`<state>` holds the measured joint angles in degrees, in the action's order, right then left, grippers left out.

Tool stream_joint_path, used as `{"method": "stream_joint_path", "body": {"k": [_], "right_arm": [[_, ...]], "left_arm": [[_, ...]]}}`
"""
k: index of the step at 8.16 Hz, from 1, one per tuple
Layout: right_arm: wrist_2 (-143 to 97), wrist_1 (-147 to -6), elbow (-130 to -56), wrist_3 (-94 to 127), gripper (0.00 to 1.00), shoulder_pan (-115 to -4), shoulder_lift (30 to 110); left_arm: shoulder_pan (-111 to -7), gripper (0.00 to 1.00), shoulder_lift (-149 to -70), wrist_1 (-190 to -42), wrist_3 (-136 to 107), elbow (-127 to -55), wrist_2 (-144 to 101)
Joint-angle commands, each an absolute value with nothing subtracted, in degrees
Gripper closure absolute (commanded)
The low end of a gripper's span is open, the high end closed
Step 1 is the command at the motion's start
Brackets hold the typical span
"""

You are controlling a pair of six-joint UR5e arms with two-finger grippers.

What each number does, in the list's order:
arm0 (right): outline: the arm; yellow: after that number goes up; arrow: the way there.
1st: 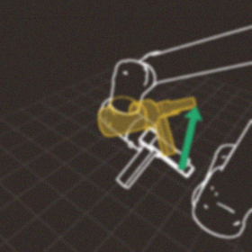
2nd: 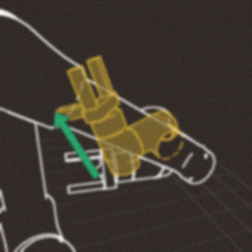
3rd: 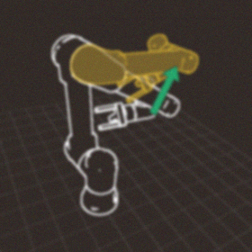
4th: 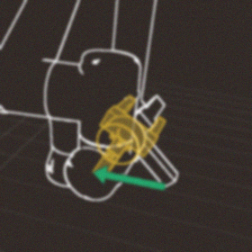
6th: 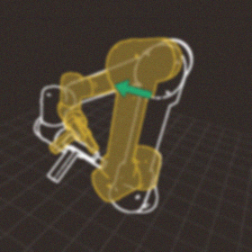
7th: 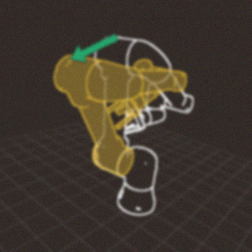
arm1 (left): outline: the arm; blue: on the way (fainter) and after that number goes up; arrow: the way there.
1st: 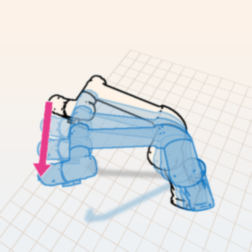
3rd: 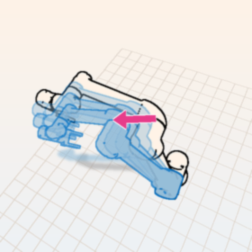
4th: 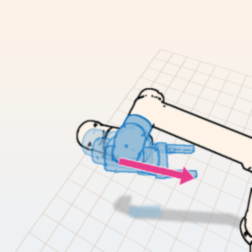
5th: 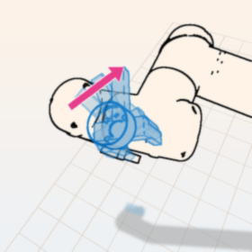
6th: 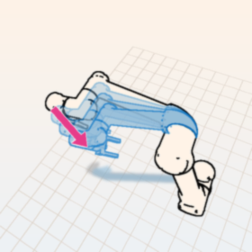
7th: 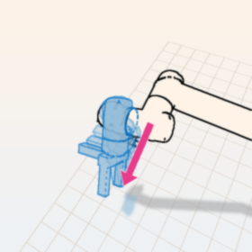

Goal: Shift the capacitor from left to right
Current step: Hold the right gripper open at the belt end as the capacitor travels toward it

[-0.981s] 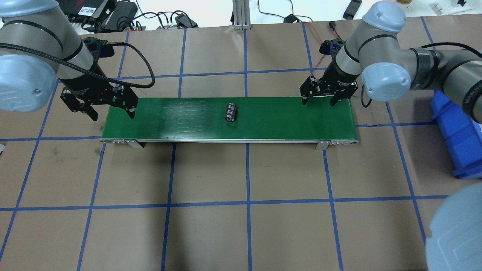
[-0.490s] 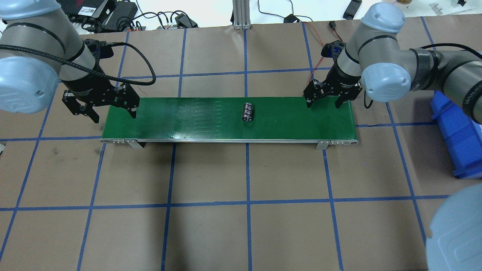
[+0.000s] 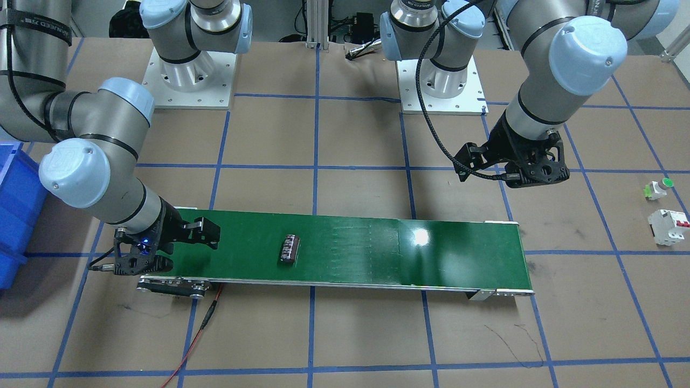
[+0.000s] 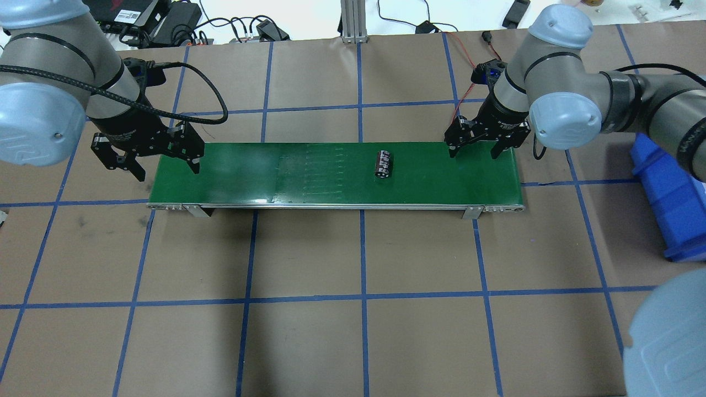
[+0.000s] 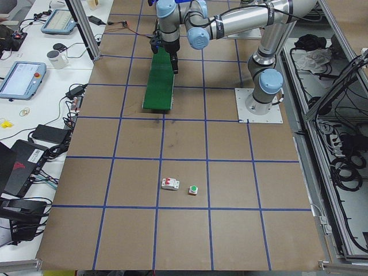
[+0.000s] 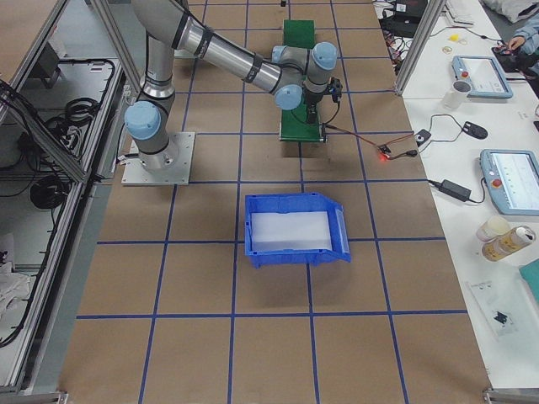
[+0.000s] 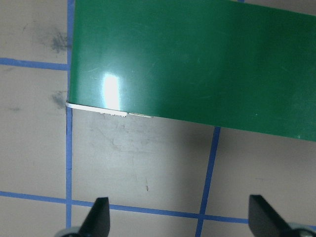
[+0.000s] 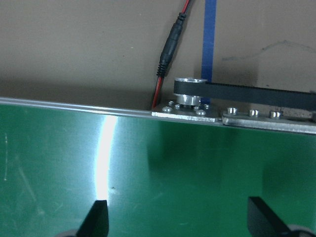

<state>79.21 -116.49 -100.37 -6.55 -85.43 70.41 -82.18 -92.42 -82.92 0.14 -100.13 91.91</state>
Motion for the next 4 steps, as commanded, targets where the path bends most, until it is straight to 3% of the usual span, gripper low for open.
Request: {"method": "stream_joint_path", "body": {"k": [1, 4], "right_arm": [[78.66, -116.54, -100.37, -5.89, 0.00, -85.43, 70.31], [78.40, -116.54, -100.37, -5.36, 0.00, -85.43, 70.31]], "left_arm": [[-82.00, 0.00, -92.55, -84.45, -0.17, -99.58, 91.07], [-81.30, 0.00, -92.11, -86.67, 0.70, -99.40, 84.46]]}}
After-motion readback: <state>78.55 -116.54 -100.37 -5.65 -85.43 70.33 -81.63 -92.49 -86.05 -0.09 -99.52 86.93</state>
